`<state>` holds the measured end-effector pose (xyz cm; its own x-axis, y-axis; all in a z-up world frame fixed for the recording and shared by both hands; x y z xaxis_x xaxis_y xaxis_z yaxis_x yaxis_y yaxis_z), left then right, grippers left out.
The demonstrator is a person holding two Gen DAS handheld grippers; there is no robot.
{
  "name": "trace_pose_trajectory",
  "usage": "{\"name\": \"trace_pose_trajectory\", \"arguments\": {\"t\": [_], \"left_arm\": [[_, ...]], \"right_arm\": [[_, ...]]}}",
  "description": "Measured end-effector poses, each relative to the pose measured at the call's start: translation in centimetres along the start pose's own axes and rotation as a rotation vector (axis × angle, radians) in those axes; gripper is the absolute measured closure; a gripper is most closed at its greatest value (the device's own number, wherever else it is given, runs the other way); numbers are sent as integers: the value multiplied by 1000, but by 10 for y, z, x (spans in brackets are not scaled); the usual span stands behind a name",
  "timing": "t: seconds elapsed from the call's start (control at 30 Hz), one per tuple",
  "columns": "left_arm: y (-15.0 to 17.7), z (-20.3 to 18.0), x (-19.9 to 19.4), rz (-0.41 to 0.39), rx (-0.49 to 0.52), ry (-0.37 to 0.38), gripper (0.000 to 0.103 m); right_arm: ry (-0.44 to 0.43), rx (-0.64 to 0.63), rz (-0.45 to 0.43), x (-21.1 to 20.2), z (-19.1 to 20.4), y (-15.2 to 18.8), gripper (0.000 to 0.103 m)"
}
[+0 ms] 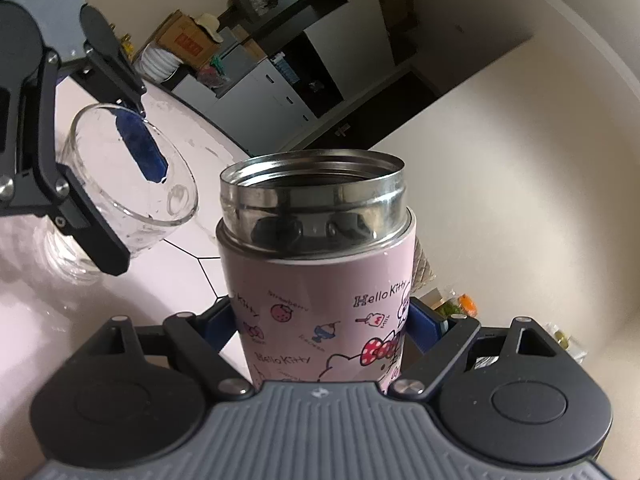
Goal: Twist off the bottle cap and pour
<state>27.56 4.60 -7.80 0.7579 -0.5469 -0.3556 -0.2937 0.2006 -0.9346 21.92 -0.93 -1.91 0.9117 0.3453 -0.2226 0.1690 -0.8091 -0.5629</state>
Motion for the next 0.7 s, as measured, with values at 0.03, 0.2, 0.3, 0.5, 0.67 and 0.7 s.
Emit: {"name": "trace_pose_trajectory", "arguments": {"t": [0.03, 0.2, 0.3, 0.5, 0.67, 0.7], "left_arm": [[0, 1, 0, -1, 0, 1, 15], [1, 0, 0, 0, 2, 0, 15], [1, -1, 0, 0, 2, -1, 15], [2, -1, 0, 1, 4, -2, 15], [2, -1, 0, 0, 3, -1, 15], [2, -1, -1, 0, 3, -1, 15]], "right_arm": [[2, -8, 0, 0, 0, -1, 15], [11, -47, -3, 2, 4, -2, 15], [14, -69, -2, 3, 7, -1, 15], [20, -104, -8, 7, 11, -3, 15], [21, -128, -9, 9, 13, -3, 15], [23, -135, -10, 10, 14, -3, 15]]}}
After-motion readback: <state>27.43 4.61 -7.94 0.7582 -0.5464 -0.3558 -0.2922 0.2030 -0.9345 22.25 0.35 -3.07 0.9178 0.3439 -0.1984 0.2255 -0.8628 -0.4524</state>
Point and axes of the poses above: each gripper's, at about its wrist camera, not at the fingertips, and x roughly the way its jaws point, z to its left, y to its underside, the point moved 9 cm from there along x, roughly the way its jaws point
